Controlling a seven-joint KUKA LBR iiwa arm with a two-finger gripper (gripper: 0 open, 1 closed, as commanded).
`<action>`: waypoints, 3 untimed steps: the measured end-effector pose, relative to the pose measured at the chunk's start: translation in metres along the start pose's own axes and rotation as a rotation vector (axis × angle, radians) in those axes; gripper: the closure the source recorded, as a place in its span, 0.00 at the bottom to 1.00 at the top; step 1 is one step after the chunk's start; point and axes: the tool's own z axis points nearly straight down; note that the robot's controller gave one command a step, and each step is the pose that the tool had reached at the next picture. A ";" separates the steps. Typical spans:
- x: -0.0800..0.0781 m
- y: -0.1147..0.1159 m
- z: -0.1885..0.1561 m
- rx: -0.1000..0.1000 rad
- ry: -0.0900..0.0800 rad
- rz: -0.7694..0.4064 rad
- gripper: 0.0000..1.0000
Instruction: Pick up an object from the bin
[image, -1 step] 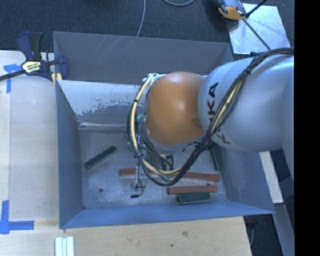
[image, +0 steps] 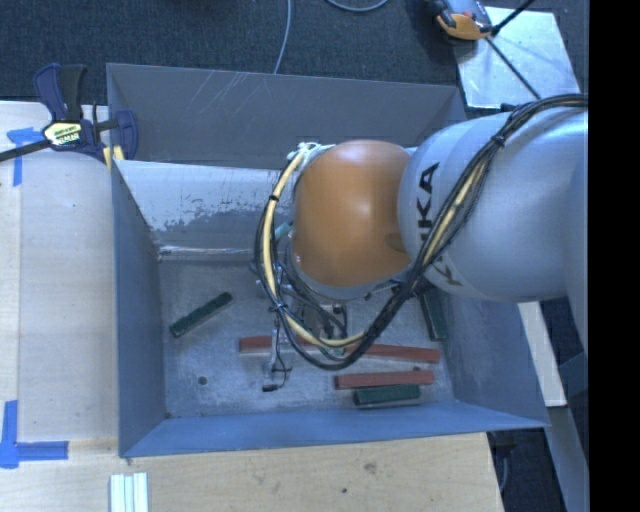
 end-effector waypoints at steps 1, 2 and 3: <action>-0.030 0.024 0.116 0.000 0.001 -0.057 1.00; -0.030 0.024 0.116 0.000 0.001 -0.056 0.00; -0.030 0.024 0.116 0.000 0.001 -0.056 0.00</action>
Offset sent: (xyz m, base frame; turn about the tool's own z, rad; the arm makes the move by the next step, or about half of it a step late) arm 0.0000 0.0000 0.0000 0.0000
